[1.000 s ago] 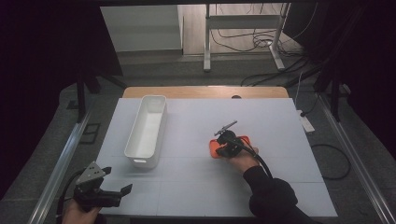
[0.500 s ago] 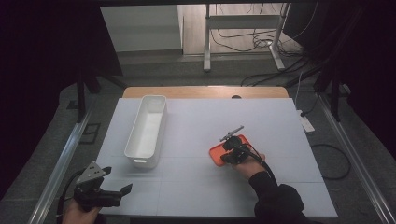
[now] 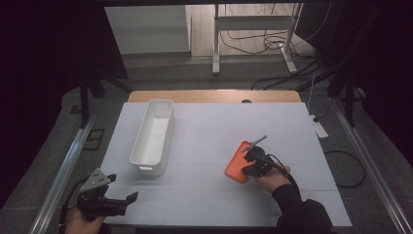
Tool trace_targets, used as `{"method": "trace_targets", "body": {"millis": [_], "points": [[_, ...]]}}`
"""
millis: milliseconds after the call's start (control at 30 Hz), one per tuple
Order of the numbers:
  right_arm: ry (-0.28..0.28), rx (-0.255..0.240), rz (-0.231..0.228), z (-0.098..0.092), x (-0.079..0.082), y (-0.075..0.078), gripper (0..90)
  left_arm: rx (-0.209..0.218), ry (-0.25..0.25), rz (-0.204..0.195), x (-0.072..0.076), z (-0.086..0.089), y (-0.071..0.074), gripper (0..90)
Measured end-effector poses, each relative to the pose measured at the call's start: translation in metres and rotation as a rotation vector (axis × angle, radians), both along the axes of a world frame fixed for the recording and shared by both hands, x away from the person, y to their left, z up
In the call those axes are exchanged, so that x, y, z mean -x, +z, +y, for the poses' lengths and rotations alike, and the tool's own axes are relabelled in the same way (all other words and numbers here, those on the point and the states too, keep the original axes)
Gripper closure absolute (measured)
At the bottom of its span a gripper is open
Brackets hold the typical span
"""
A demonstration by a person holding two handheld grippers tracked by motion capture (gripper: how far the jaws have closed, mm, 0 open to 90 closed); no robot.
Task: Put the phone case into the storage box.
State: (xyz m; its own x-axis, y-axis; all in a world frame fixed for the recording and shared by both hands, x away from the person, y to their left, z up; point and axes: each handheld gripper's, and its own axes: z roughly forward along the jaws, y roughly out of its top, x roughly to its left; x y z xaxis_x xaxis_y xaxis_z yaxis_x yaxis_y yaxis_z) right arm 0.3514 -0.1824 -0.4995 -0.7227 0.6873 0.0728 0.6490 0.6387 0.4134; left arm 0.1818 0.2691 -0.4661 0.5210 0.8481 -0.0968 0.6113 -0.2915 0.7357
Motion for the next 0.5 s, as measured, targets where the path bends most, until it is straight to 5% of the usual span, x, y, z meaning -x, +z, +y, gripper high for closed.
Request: {"method": "trace_targets", "body": {"millis": [500], "points": [[-0.085, 0.031, -0.016, -0.039, -0.006, 0.004, 89.1, 0.0, 0.005, 0.005, -0.001, 0.0, 0.0, 2.6]]}}
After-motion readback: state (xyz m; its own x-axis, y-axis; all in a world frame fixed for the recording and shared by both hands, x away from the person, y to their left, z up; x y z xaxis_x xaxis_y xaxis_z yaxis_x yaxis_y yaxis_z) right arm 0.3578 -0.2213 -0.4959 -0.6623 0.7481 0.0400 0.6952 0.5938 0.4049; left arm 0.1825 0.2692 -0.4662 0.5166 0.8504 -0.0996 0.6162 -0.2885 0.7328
